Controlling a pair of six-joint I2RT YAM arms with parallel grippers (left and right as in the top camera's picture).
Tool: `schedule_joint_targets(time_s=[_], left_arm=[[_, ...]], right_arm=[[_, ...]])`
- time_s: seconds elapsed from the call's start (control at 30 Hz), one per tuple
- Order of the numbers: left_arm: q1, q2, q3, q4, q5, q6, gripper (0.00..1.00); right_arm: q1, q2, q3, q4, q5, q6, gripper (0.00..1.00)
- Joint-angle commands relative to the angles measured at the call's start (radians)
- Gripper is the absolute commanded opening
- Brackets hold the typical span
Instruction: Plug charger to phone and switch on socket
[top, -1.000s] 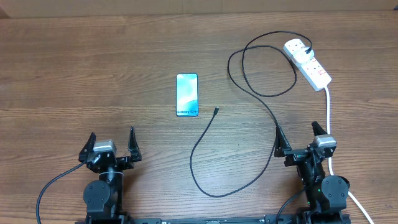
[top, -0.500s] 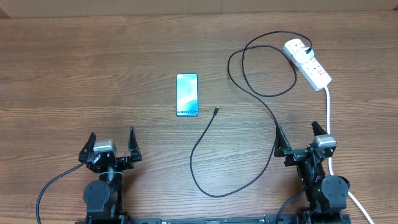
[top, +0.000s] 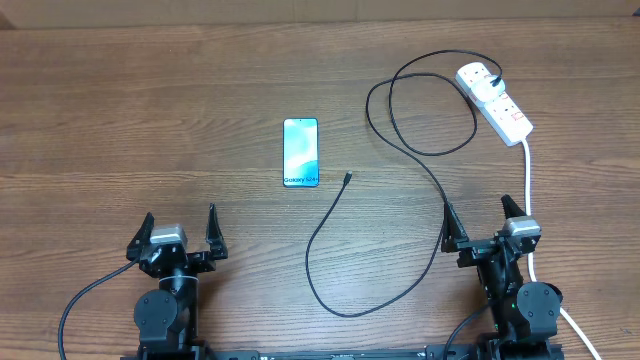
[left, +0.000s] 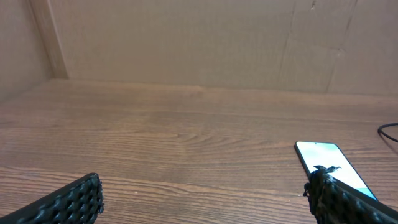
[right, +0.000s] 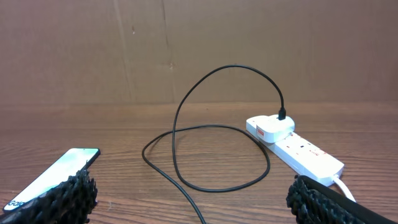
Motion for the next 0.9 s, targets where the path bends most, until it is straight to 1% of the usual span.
schedule_joint_targets(time_s=[0.0, 0.77, 0.87], left_arm=[[0.005, -0.009, -0.004, 0.002, 0.006, 0.023, 1.00], [0.005, -0.009, -0.004, 0.002, 0.006, 0.023, 1.00], [0.005, -0.009, -0.004, 0.010, -0.021, 0.023, 1.00]], right_arm=[[-0.003, -0.011, -0.010, 0.006, 0.003, 0.003, 1.00], [-0.003, -0.011, -0.010, 0.006, 0.003, 0.003, 1.00], [-0.003, -0.011, -0.010, 0.006, 0.003, 0.003, 1.00]])
